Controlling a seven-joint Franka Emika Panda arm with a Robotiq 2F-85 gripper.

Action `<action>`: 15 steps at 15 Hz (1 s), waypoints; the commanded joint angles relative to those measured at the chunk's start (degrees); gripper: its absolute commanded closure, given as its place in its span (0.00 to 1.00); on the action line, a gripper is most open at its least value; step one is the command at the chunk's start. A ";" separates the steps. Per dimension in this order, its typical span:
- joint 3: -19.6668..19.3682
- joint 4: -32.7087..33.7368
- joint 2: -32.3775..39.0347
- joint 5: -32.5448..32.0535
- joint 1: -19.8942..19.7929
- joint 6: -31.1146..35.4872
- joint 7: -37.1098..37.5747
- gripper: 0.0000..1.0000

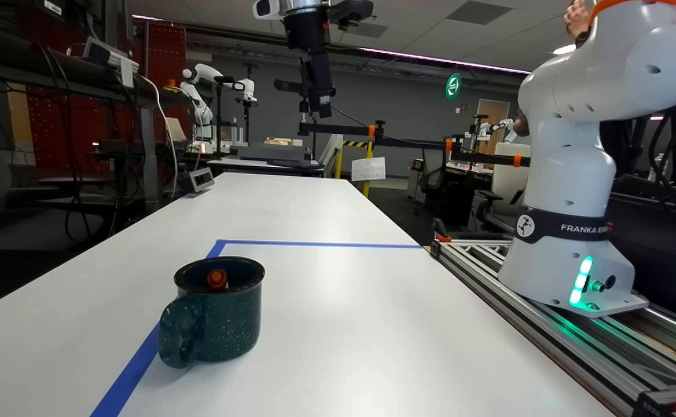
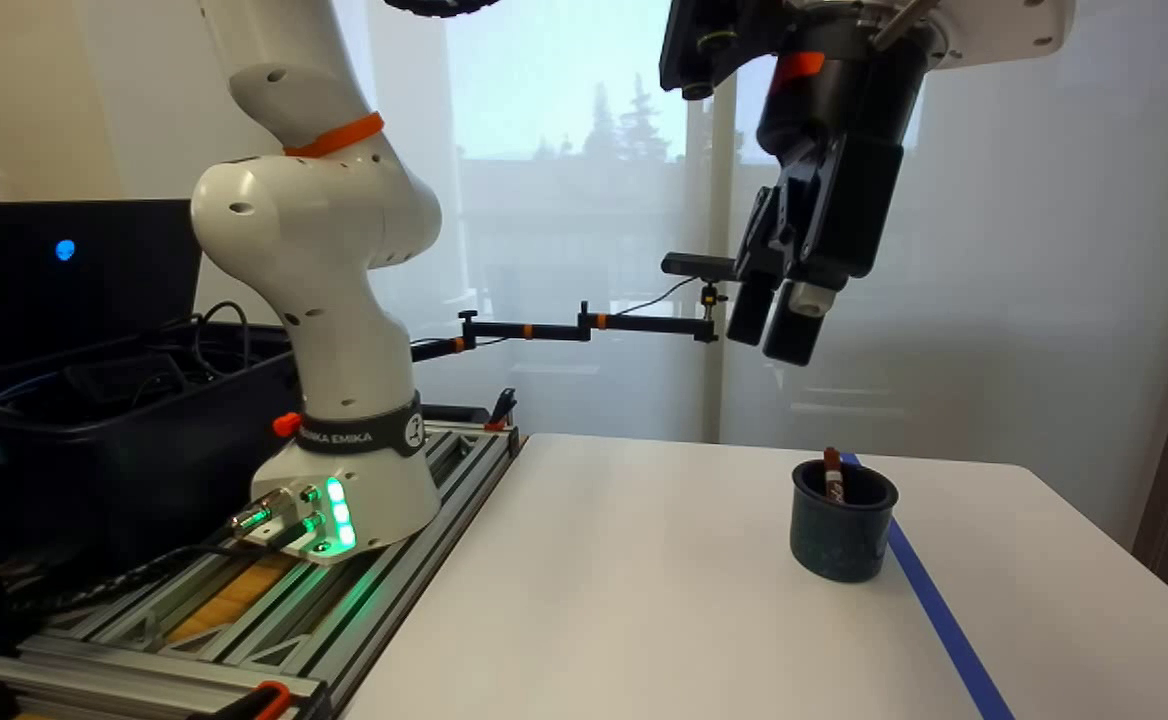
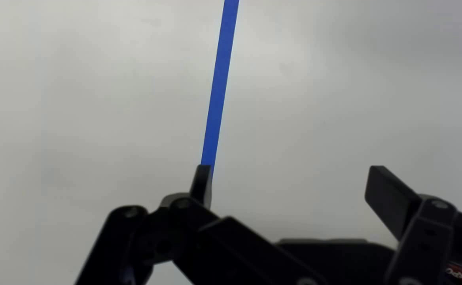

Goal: Place the marker on the table

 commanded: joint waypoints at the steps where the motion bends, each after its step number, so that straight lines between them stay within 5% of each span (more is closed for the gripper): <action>1: -0.36 0.06 0.00 -0.07 0.41 -0.11 0.07 0.00; 11: 0.00 -0.12 0.33 -0.67 0.46 0.48 1.18 0.00; 15: 0.07 0.59 6.87 8.09 1.30 6.04 10.13 0.00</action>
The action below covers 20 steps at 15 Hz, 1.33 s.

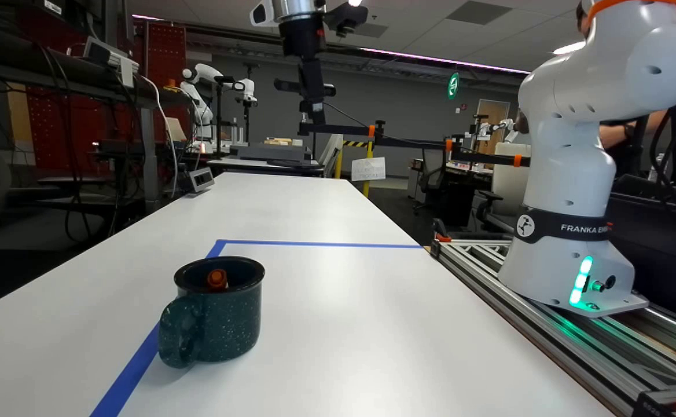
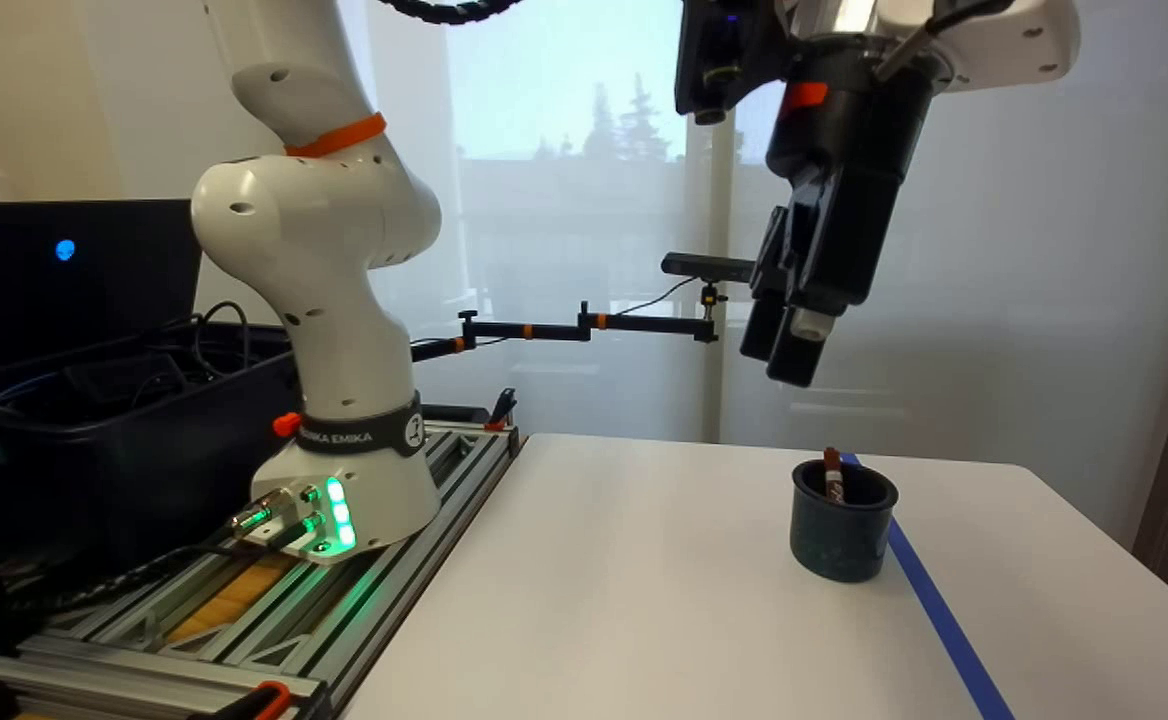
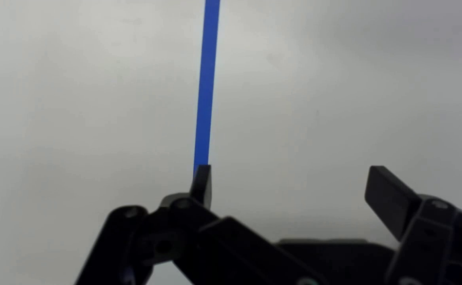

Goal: Place the marker on the table

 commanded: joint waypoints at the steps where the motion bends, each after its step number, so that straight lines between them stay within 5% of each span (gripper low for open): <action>1: 0.04 0.62 6.57 9.74 1.38 6.76 6.53 0.00; 6: 2.87 1.60 15.54 30.39 3.90 16.22 7.59 0.00; 7: 2.32 0.15 12.93 24.18 3.00 14.82 7.55 0.00; 15: 2.81 0.81 14.71 24.74 3.22 15.54 5.77 0.00; 20: 5.37 1.67 16.32 34.25 4.42 20.28 2.42 0.00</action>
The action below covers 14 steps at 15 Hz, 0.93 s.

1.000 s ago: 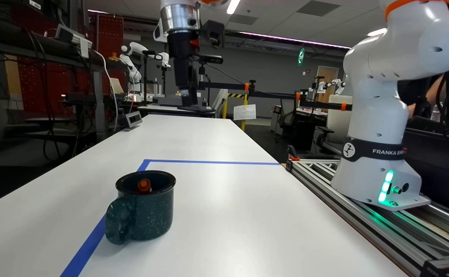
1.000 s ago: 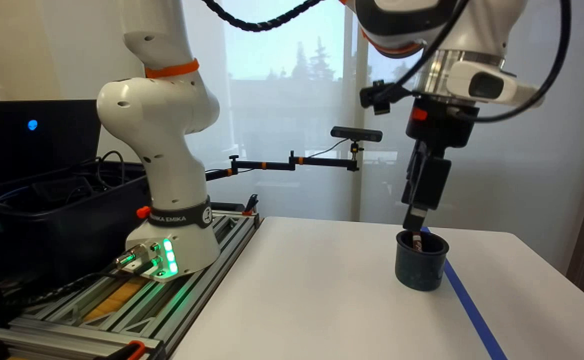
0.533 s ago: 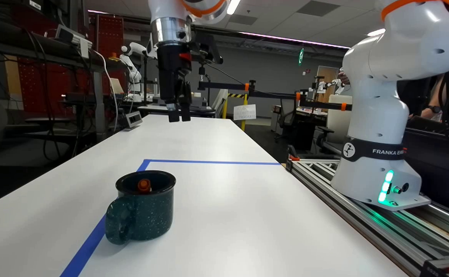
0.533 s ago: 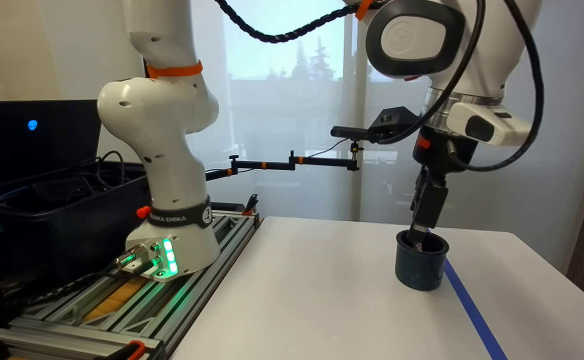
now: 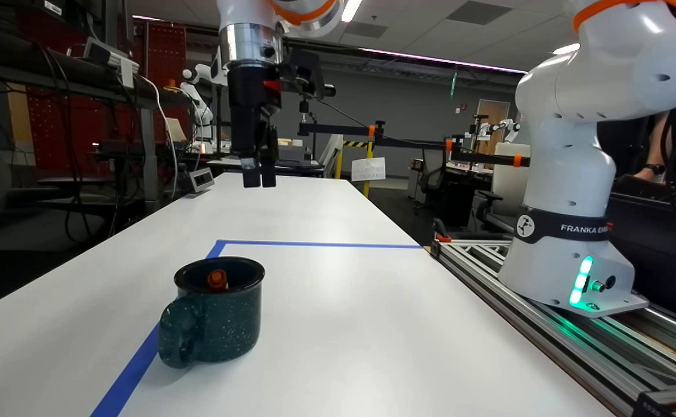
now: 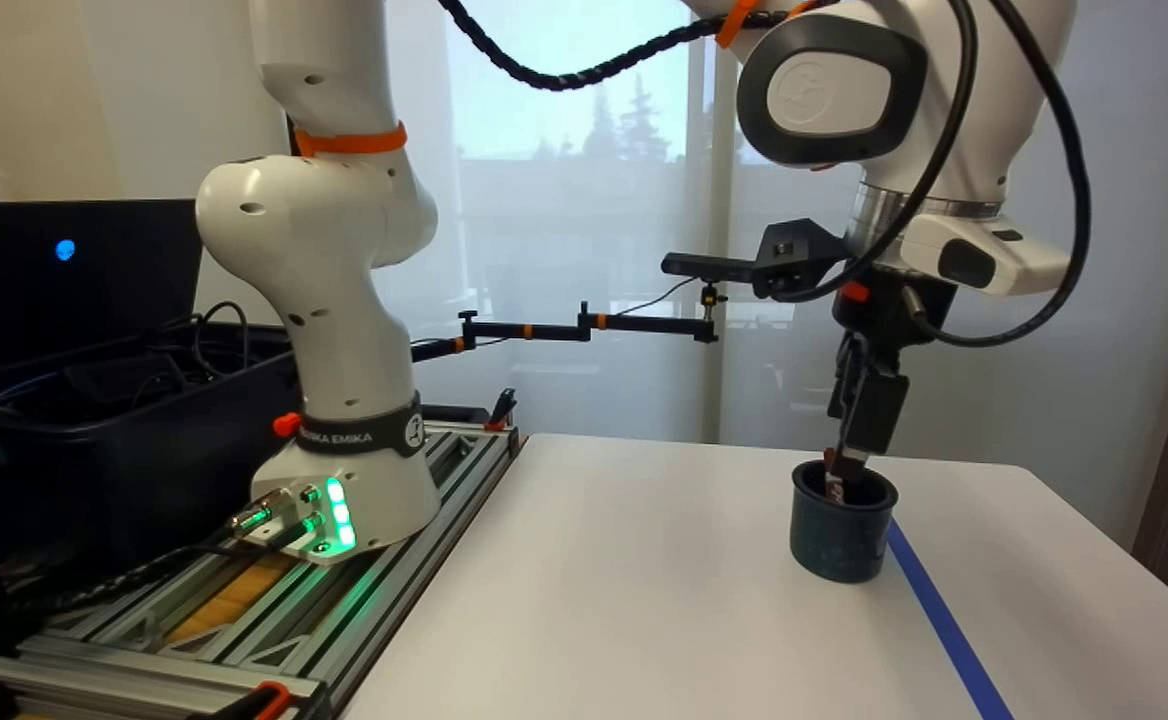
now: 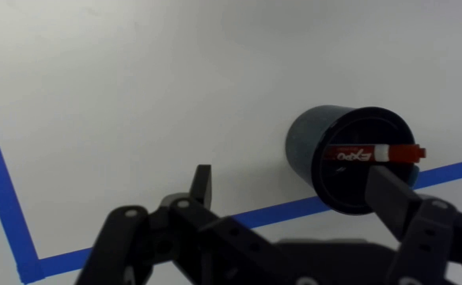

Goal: Place the marker on the table

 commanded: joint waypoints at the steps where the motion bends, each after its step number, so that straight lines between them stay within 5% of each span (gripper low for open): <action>1: 1.88 1.34 1.35 9.75 1.01 2.57 -0.95 0.00; 4: 4.17 1.84 2.03 14.64 2.16 3.18 -6.89 0.00; 14: 4.97 1.15 1.86 4.31 1.65 -0.58 -32.77 0.00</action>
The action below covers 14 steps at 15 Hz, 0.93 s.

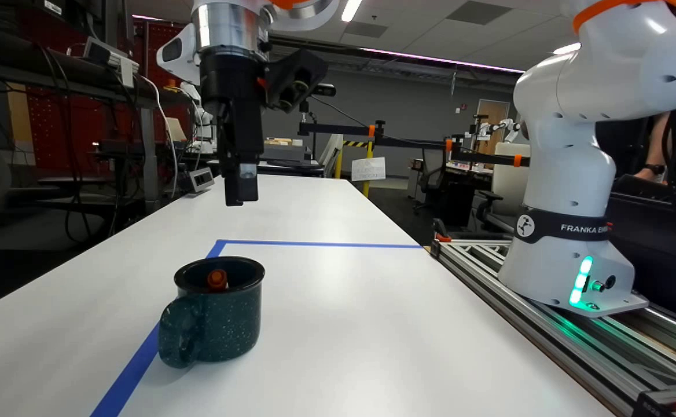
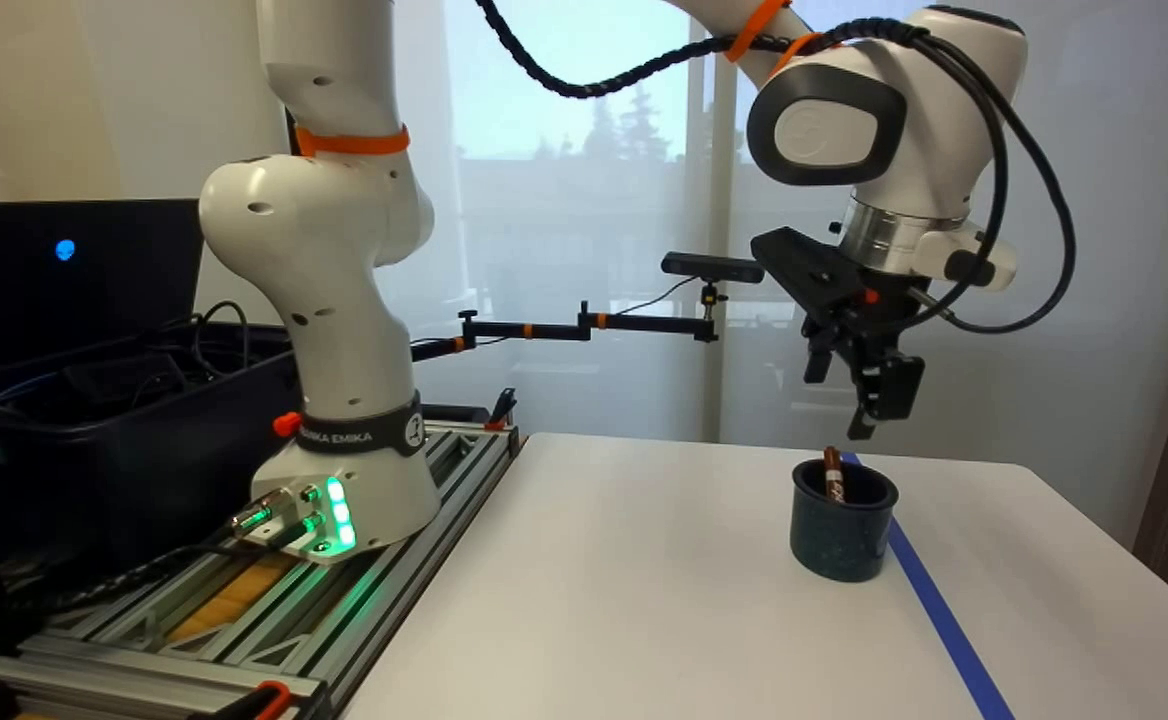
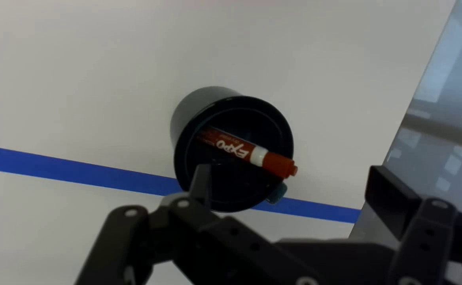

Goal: Place the marker on the table

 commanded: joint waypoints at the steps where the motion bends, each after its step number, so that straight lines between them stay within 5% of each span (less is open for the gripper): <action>1: -1.25 -0.59 -0.75 -3.96 -1.73 -2.46 -11.31 0.00; 2: -1.54 -0.80 -0.74 -3.66 -2.27 -2.27 -15.54 0.00; 3: -1.17 -0.18 0.02 -2.95 -1.17 -1.25 -9.28 0.00; 7: -1.40 -0.02 0.04 -3.43 -1.48 -1.84 -11.21 0.00; 14: 0.41 1.80 2.34 -9.48 -0.32 -0.59 -27.50 0.00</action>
